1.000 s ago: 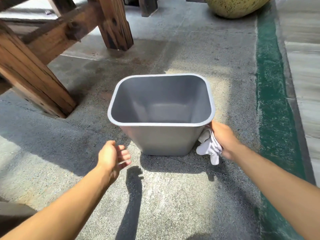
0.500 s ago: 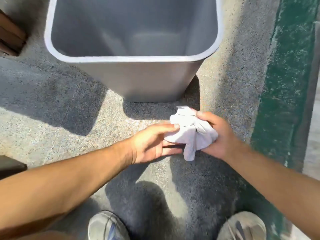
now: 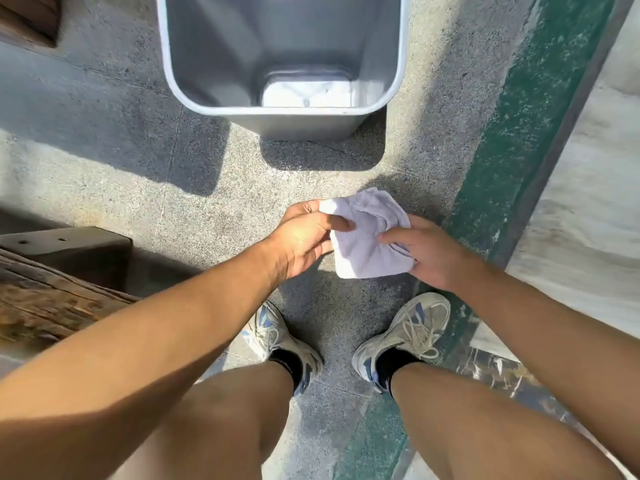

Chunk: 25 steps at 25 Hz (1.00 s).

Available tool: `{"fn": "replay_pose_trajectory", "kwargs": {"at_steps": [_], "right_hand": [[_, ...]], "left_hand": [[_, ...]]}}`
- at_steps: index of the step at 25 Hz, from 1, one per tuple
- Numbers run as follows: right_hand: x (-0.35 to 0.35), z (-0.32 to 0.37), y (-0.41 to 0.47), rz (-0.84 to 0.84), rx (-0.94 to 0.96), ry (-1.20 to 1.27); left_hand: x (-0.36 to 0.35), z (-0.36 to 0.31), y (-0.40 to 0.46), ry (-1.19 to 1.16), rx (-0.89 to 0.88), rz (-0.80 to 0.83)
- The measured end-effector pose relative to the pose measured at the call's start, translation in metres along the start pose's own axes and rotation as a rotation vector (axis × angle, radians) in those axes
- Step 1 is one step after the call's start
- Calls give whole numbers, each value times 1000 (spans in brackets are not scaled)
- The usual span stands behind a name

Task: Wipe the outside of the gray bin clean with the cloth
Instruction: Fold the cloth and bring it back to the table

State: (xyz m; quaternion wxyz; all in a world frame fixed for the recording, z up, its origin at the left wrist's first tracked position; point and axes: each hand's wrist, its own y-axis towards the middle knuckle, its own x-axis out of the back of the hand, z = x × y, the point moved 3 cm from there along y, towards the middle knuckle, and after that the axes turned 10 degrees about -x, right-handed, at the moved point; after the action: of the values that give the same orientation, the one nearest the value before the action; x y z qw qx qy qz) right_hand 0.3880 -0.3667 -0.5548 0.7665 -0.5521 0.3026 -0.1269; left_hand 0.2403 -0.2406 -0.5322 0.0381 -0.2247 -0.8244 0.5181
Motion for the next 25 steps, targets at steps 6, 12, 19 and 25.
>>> {"fn": "replay_pose_trajectory", "kwargs": {"at_steps": [6, 12, 19, 25], "right_hand": [[-49, -2, -85, -197, -7, -65], [-98, 4, -173, -335, -108, -138], [-166, 33, -291, -361, -86, -47], [-227, 48, -385, -334, -8, -61]], "left_hand": [[3, -5, -95, -110, 99, -165], [11, -30, -183, 31, 54, -155], [30, -98, -301, 197, -139, -182], [40, -142, -407, 19, -188, -130]]}}
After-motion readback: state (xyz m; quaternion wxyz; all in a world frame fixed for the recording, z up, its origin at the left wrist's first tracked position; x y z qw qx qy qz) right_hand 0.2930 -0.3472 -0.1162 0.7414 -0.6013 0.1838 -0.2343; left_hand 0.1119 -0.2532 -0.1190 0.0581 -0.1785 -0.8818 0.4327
